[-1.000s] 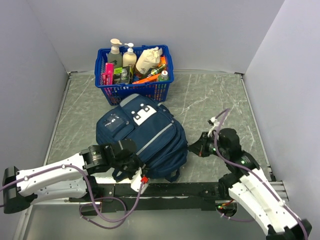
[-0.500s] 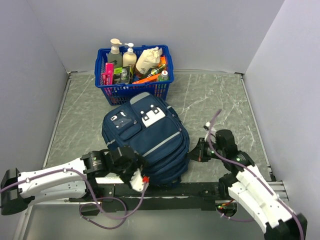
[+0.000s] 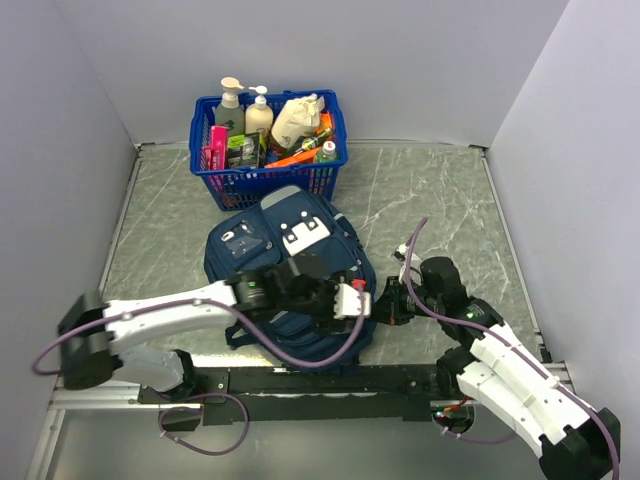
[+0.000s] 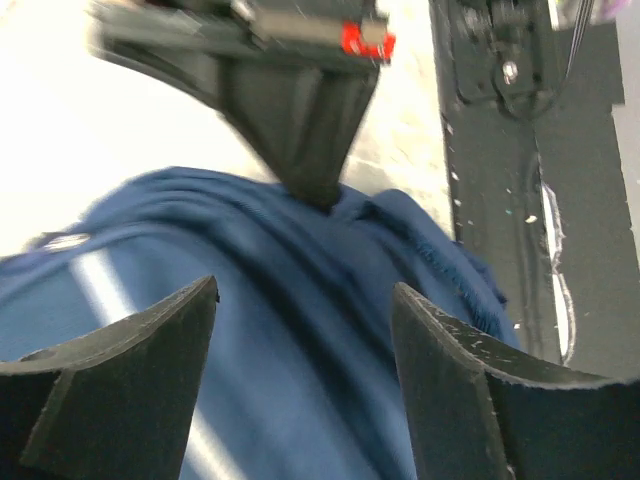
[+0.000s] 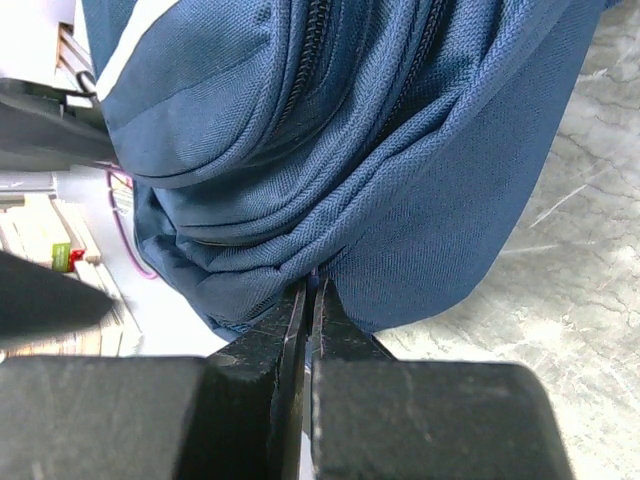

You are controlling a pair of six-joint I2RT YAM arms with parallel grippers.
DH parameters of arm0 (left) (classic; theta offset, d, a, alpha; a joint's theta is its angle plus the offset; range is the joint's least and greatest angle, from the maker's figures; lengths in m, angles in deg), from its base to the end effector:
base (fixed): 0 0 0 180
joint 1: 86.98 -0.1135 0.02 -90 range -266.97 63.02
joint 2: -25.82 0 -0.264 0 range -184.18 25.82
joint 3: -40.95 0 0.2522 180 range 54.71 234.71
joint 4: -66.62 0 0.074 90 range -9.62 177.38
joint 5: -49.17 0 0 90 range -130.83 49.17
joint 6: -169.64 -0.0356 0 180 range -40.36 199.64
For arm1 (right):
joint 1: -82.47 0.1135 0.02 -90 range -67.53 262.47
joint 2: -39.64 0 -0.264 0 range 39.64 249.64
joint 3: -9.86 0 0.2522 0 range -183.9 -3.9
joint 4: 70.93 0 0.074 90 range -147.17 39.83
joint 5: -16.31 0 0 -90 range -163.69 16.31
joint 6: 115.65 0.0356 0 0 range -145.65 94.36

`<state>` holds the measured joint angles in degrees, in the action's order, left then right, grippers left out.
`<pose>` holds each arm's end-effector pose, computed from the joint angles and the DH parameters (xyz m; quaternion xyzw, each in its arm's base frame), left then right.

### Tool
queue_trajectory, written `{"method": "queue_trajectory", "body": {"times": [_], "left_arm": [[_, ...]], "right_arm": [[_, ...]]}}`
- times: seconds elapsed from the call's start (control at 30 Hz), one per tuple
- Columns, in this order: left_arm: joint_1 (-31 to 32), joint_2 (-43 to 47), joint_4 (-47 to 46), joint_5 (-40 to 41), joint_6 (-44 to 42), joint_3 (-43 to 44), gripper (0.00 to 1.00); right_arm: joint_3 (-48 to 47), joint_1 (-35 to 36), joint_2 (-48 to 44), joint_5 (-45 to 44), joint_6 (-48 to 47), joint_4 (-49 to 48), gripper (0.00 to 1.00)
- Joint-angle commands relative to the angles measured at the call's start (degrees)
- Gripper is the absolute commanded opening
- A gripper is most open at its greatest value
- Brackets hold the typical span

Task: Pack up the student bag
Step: Zip the student bag at the center of the board.

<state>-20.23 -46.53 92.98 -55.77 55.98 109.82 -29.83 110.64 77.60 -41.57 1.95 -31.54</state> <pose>0.1044 -0.2661 0.2958 0.6548 0.5583 -0.2871 0.4209 0.1201 0.0858 0.2199 -0.1263 0.8618 0.4177 0.2585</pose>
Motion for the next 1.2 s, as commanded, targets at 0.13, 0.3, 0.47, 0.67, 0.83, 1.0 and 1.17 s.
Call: {"method": "queue_trajectory", "body": {"times": [0.13,0.3,0.47,0.67,0.83,1.0,1.17], "left_arm": [[1.8,-7.5,-1.7,-4.7,8.4,3.8,0.7],[2.8,-8.4,-1.4,-4.2,10.3,3.3,0.68],[4.4,-9.0,-1.6,-3.5,9.3,1.8,0.48],[5.6,-9.3,-5.5,2.6,7.3,-1.6,0.23],[6.7,-8.8,-3.6,4.9,3.3,0.2,0.01],[6.7,-6.4,5.6,-0.9,-3.7,3.3,0.01],[5.7,-3.1,20.3,-10.4,-13.4,4.7,0.01]], "right_arm": [[-2.3,0.3,-2.6,1.0,0.3,-4.2,0.0],[-1.8,0.5,-3.1,1.9,0.8,-5.3,0.0],[-2.1,0.5,-3.4,2.2,1.1,-5.3,0.0],[-3.2,0.5,-4.4,3.2,2.0,-5.1,0.0],[-3.4,0.6,-3.4,-1.4,2.9,-0.9,0.0],[-3.1,0.5,-1.4,-6.4,4.0,0.1,0.0],[-5.1,-0.4,1.4,-10.0,3.2,1.0,0.0]]}}
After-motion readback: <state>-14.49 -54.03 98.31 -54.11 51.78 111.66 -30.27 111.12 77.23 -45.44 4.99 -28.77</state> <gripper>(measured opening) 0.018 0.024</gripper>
